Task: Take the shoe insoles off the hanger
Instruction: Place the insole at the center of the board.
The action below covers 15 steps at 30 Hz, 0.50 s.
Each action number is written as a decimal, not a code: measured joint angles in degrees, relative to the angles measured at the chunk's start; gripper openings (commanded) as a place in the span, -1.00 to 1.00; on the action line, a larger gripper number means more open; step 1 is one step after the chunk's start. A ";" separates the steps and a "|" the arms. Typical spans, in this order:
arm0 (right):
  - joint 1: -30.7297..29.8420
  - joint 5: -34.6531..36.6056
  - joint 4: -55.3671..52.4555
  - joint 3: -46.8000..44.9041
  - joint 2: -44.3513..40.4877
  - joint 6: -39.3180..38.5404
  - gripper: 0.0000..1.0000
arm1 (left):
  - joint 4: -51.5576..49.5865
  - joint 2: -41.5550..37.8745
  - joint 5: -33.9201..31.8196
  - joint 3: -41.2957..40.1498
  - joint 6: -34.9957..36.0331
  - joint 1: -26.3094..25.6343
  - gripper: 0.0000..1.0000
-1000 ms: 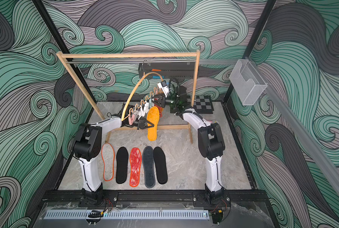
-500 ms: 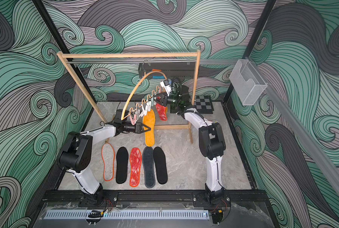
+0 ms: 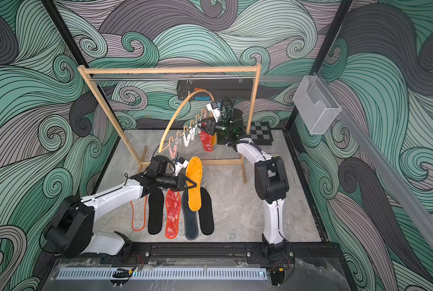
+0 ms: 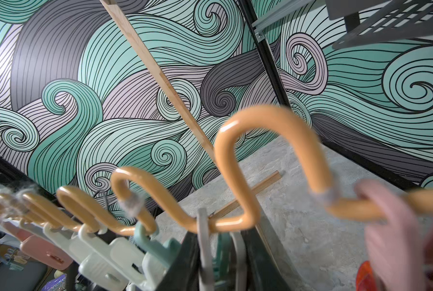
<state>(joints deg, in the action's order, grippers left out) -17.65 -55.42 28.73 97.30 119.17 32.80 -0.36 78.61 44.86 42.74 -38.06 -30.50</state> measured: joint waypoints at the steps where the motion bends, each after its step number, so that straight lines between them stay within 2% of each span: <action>1: 0.00 0.00 0.13 -0.13 0.00 0.04 -1.00 | 0.39 -1.40 -1.46 -1.42 -1.53 -1.29 -1.00; 8: 0.00 0.00 0.39 -1.22 -0.63 0.46 -1.00 | 1.99 -5.20 -12.39 -5.53 -11.58 -13.42 -1.00; 11: 0.00 0.00 0.44 -1.75 -1.03 0.46 -1.00 | 3.65 -4.48 -15.45 -5.46 -14.47 -17.92 -1.00; 15: 0.02 -0.04 0.44 -2.03 -1.25 0.42 -1.00 | 5.70 -0.81 -18.56 -4.81 -16.96 -21.44 -1.00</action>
<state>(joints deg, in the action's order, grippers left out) -17.63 -55.46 29.17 95.26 117.93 33.21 5.34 77.80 26.30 37.93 -55.02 -51.94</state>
